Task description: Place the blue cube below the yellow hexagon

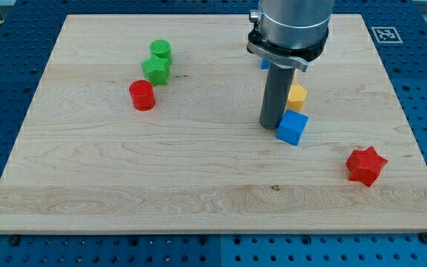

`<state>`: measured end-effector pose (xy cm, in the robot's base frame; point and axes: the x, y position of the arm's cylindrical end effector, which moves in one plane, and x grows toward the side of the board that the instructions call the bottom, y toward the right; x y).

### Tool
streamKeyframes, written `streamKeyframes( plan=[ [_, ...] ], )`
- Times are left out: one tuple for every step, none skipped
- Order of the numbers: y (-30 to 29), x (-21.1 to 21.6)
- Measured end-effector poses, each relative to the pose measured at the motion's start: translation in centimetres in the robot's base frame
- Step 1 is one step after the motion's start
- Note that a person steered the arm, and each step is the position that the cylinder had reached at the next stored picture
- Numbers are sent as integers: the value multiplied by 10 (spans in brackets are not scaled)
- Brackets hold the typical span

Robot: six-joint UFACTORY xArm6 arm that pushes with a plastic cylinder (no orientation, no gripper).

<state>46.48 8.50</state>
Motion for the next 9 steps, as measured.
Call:
streamKeyframes(
  plan=[
    [-2, 0],
    [-26, 4],
    [-36, 20],
    [-36, 30],
    [-36, 30],
    [-30, 30],
    [-16, 30],
    [-11, 30],
    [11, 30]
  ],
)
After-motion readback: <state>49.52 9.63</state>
